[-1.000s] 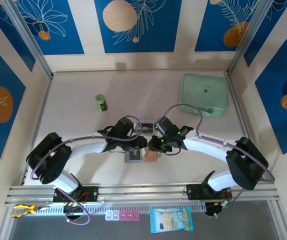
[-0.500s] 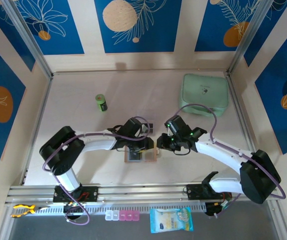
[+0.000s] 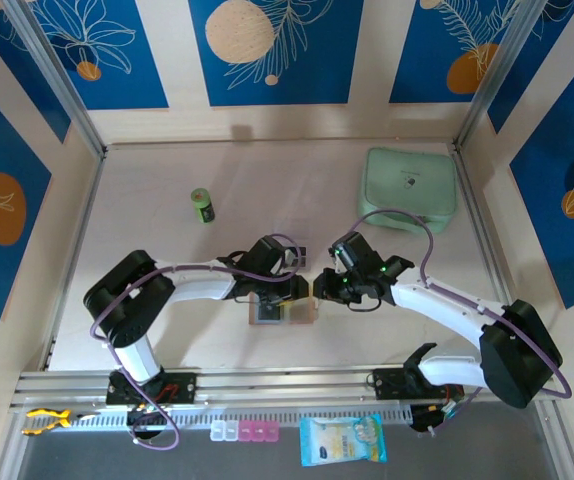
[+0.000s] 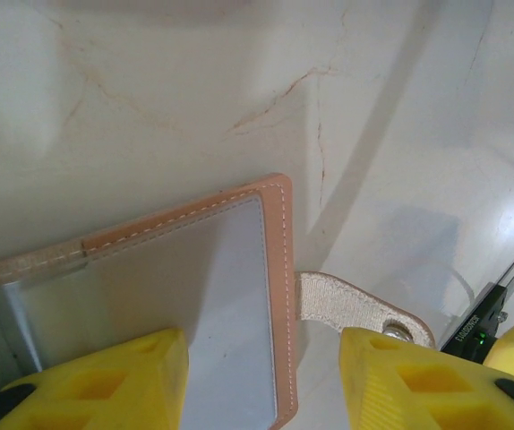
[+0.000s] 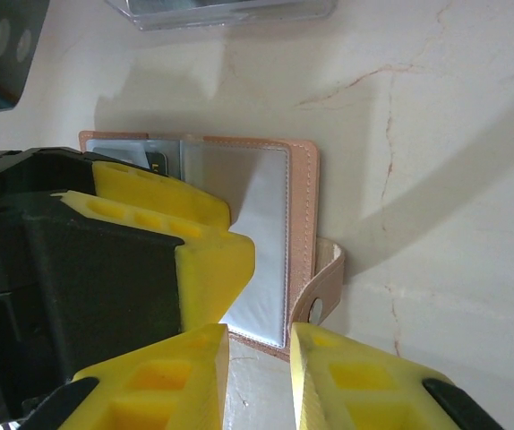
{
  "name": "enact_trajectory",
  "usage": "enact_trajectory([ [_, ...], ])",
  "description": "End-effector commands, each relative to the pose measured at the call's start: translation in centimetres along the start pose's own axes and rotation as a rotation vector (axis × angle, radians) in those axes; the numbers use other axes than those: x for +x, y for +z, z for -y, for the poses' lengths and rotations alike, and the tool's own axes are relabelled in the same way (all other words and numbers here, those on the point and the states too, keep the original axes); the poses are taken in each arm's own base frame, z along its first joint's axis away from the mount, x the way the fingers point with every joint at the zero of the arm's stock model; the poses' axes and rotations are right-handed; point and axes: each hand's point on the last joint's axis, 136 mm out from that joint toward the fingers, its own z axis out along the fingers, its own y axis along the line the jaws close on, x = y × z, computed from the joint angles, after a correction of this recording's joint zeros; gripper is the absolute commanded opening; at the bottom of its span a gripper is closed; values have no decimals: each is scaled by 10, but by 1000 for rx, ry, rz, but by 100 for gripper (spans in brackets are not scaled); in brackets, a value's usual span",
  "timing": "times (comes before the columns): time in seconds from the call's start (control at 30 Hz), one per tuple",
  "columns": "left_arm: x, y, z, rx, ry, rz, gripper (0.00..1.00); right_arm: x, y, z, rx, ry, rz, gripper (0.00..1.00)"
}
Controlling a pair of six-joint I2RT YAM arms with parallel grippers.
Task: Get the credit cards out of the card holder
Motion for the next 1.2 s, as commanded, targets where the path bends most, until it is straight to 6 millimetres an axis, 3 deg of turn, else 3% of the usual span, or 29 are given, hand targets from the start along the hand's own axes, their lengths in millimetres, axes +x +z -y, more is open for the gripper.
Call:
enact_trajectory([
  [0.0,-2,-4,12,24,22,9,48,7,-4,-4,-23,-8,-16,25],
  [0.33,-11,-39,1,-22,42,89,48,6,2,-23,-43,-30,-27,25],
  [0.67,-7,-72,-39,-74,-11,144,42,9,23,-49,-56,-73,-76,25],
  [0.83,0,-78,-59,-91,-45,146,34,12,38,-63,-74,-87,-110,25],
  [1.17,11,-72,-78,-102,-72,123,19,19,64,-74,-77,-97,-163,25],
])
